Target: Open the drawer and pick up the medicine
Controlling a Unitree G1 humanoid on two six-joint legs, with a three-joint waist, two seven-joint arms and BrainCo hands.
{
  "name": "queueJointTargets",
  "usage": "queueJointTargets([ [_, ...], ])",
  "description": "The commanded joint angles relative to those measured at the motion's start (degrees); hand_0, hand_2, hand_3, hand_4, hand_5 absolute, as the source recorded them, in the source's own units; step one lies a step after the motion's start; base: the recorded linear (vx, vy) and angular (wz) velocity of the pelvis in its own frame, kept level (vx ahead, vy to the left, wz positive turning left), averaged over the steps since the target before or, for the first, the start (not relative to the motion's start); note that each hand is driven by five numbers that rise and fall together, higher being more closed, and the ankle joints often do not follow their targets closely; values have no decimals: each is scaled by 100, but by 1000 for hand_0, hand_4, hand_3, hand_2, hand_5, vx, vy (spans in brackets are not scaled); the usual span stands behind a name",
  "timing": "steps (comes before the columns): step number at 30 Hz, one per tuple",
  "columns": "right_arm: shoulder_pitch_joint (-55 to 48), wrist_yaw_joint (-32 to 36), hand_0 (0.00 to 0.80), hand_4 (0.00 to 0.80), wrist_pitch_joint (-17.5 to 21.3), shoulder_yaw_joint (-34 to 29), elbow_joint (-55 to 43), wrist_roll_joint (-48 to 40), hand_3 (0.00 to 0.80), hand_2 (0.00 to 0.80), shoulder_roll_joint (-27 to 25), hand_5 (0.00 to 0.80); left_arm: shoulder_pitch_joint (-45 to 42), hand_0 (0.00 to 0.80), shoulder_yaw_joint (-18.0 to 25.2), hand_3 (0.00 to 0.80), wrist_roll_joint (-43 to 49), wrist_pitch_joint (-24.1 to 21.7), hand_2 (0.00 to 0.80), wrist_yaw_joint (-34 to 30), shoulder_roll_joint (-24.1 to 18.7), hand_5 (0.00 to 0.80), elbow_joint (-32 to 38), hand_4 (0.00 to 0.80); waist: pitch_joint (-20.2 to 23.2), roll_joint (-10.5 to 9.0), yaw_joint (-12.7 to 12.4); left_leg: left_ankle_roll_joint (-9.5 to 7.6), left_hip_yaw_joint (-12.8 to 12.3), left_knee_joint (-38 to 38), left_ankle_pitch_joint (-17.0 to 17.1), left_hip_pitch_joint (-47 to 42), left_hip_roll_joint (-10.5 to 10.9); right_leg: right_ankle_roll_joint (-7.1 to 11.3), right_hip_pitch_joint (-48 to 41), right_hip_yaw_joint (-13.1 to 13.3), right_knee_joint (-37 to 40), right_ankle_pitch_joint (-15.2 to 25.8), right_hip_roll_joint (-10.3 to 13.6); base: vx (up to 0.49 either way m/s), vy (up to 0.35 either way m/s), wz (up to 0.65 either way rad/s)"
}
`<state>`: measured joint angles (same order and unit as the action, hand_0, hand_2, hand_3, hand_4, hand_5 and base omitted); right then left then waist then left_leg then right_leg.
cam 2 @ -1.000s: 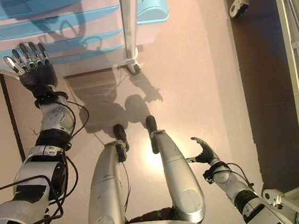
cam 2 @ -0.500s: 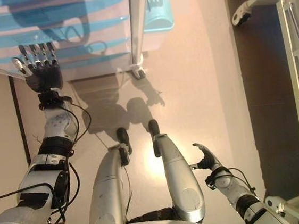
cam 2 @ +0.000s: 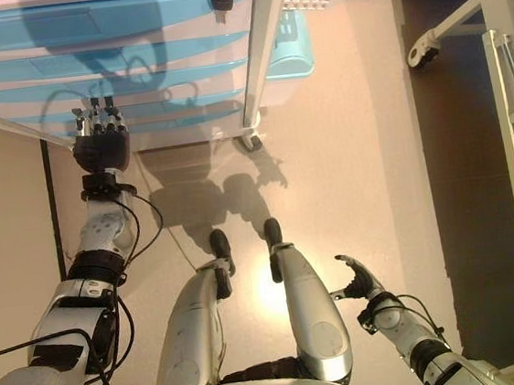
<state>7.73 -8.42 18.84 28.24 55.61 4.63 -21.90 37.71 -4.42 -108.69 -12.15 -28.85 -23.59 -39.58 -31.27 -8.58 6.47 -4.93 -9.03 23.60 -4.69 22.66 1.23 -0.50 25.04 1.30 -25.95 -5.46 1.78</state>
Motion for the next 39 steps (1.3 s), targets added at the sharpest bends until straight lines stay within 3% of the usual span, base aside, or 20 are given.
queueJointTargets([
  [1, 17, 221, 0, 0, 148, 324, -249, 153, 0, 0, -121, 0, 2281, 800, -919, 800, 245, 387, 800, -4030, -145, 800, 2747, 800, 437, 250, 135, 186, 188, 32, -379, -261, 50, -94, -361, -144, 140, -7, -158, -57, -49, -1],
  [5, 76, 213, 0, 0, 140, 375, -218, 156, 0, 0, -53, 0, 1891, 800, -884, 800, -358, 329, 800, -4408, 75, 800, 2699, 800, 384, 183, 23, 223, 261, 59, -359, -244, 31, -107, -396, -242, 68, -49, -160, -90, -79, 2],
  [11, 21, 120, 0, 0, 106, 185, -198, 336, 0, 0, 114, 0, 83, 800, -398, 800, -431, 351, 800, -4454, 884, 800, 2897, 800, 347, 205, -322, 316, 523, 80, -332, -295, 108, -155, -584, -487, 25, -165, -90, -80, -68, 8],
  [12, 5, 94, 0, 0, 109, 123, -194, 421, 0, 0, 153, 0, -263, 800, -324, 800, -431, 428, 800, -4432, 1056, 800, 2905, 800, 352, 230, -397, 324, 583, 52, -292, -310, 133, -158, -622, -531, 59, -147, -70, -58, -46, 5],
  [14, -20, 73, 0, 0, 111, -90, -92, 517, 0, 0, 210, 0, -1383, 800, -166, 800, -431, 1036, 800, -4600, 1446, 800, 2550, 800, 338, 346, -653, 348, 776, 32, -286, -450, 211, -175, -859, -716, 77, -240, 36, -43, -56, 15],
  [16, -32, 103, 0, 0, 114, -243, -62, 607, 0, 0, 179, 0, -1957, 800, -77, 800, -431, 1468, 800, -4701, 1567, 800, 2162, 800, 387, 435, -793, 371, 877, -45, -219, -533, 236, -190, -1024, -852, 180, -232, 105, -16, -37, 35],
  [18, -42, 206, 0, 0, 107, -439, -41, 648, 0, 0, 69, 0, -2585, 800, 104, 800, -431, 2114, 800, -4914, 1504, 800, 1411, 800, 442, 538, -942, 415, 985, -84, -197, -674, 246, -213, -1276, -1032, 275, -268, 186, 21, -34, 48],
  [24, -64, 526, 0, 0, 52, -872, -92, 841, 0, 0, -237, 0, -3865, 800, 607, 800, -431, 2887, 800, -4681, 1138, 800, -222, 800, 652, 734, -1139, 477, 1063, -330, -49, -1046, 268, -193, -1771, -1323, 584, -261, 293, 47, -4, 42],
  [33, -220, 619, 0, 0, 241, -1360, 405, 969, 0, 0, -176, 0, -4828, 800, 1694, 800, 915, 2556, 800, -2576, 1188, 800, -1617, 800, 1080, 915, -1317, 483, 1133, -817, 57, -1543, 455, -95, -2339, -1495, 1192, -203, 363, 81, 14, 7],
  [39, -319, 629, 0, 0, 382, -1536, 763, 1057, 0, 0, -180, 0, -4974, 800, 1885, 800, 1532, 2502, 800, -2467, 1110, 800, -1800, 800, 1362, 1003, -1323, 442, 1156, -986, 28, -1731, 561, -46, -2492, -1501, 1401, -133, 374, 60, 48, 15],
])
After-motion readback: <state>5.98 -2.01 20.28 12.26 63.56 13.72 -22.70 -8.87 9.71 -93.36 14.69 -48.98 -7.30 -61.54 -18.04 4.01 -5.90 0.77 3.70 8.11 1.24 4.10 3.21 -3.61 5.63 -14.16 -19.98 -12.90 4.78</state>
